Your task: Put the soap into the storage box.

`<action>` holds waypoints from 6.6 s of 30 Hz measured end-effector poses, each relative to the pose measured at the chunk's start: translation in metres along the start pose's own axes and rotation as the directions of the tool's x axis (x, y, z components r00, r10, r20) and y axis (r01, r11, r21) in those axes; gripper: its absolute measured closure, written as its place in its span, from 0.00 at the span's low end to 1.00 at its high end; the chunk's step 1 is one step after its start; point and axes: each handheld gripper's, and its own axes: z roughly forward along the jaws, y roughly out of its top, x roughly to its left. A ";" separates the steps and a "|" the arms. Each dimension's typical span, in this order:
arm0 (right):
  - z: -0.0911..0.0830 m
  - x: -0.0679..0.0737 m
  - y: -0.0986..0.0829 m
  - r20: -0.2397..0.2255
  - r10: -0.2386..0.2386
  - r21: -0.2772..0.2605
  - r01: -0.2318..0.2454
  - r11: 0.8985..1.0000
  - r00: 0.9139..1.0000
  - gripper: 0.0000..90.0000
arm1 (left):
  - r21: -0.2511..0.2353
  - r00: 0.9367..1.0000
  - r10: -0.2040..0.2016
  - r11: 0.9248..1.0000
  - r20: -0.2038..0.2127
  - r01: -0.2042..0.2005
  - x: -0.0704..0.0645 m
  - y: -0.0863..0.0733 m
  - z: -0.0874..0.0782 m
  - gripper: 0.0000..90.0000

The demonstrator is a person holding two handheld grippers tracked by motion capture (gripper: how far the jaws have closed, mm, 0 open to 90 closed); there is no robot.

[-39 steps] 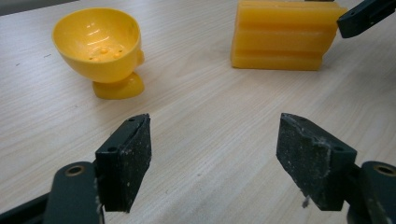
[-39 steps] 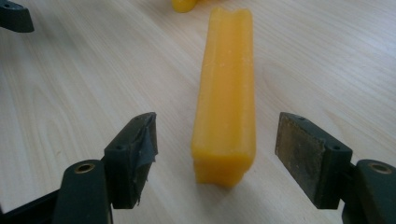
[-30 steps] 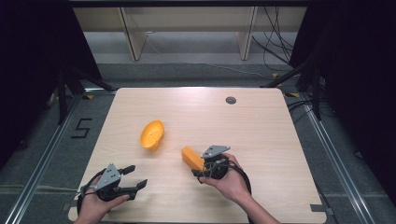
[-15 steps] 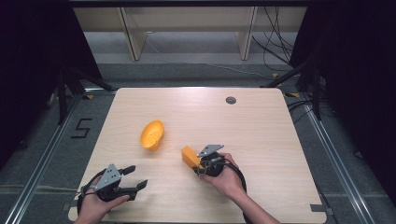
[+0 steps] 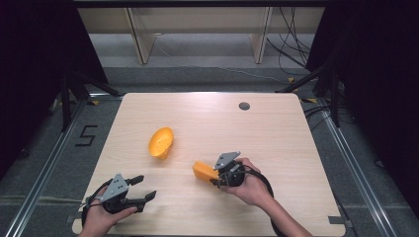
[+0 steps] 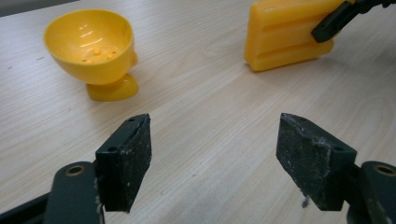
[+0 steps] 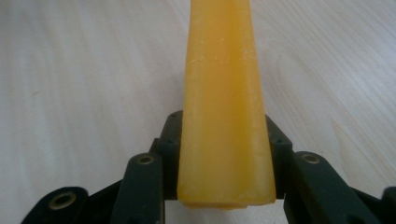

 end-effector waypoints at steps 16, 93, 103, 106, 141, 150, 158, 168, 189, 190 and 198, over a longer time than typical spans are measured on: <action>-0.046 0.030 -0.005 -0.311 -0.173 -0.085 0.154 0.984 0.935 0.68 | -0.046 0.886 0.202 0.978 0.418 -0.201 -0.050 0.051 0.041 0.28; -0.090 -0.005 -0.079 0.090 0.197 -0.256 -0.168 0.952 0.976 0.40 | -0.095 0.996 -0.052 0.994 0.066 0.058 -0.039 0.057 0.035 0.67; -0.094 0.000 -0.088 0.144 0.265 -0.243 -0.226 0.943 0.953 0.40 | -0.123 0.986 -0.069 0.991 -0.155 0.050 -0.040 0.058 0.027 0.67; -0.095 0.000 -0.091 0.158 0.262 -0.245 -0.219 0.944 0.952 0.40 | -0.139 0.976 -0.104 0.987 -0.189 0.079 -0.041 0.058 0.027 0.67; -0.097 -0.003 -0.102 0.190 0.306 -0.244 -0.257 0.935 0.933 0.40 | -0.310 0.840 -0.270 0.942 -0.470 0.130 0.016 0.080 0.052 0.67; -0.096 -0.004 -0.102 0.188 0.298 -0.242 -0.250 0.937 0.936 0.39 | -0.278 0.837 -0.267 0.950 -0.478 0.144 0.027 0.077 0.075 0.67; -0.095 -0.001 -0.102 0.164 0.330 -0.231 -0.290 0.929 0.929 0.39 | -0.244 0.836 -0.259 0.957 -0.483 0.155 0.033 0.072 0.089 0.67; -0.095 0.000 -0.102 0.164 0.329 -0.227 -0.289 0.930 0.930 0.38 | -0.228 0.830 -0.274 0.956 -0.486 0.182 0.034 0.075 0.101 0.67; -0.094 -0.003 -0.102 0.174 0.301 -0.219 -0.261 0.940 0.938 0.38 | -0.215 0.823 -0.268 0.959 -0.501 0.182 0.037 0.077 0.102 0.67; -0.094 -0.001 -0.102 0.171 0.319 -0.219 -0.279 0.935 0.932 0.38 | -0.214 0.823 -0.266 0.960 -0.503 0.180 0.037 0.077 0.101 0.67; -0.094 -0.002 -0.102 0.178 0.299 -0.222 -0.258 0.940 0.938 0.38 | -0.181 0.822 -0.248 0.967 -0.513 0.178 0.039 0.071 0.107 0.67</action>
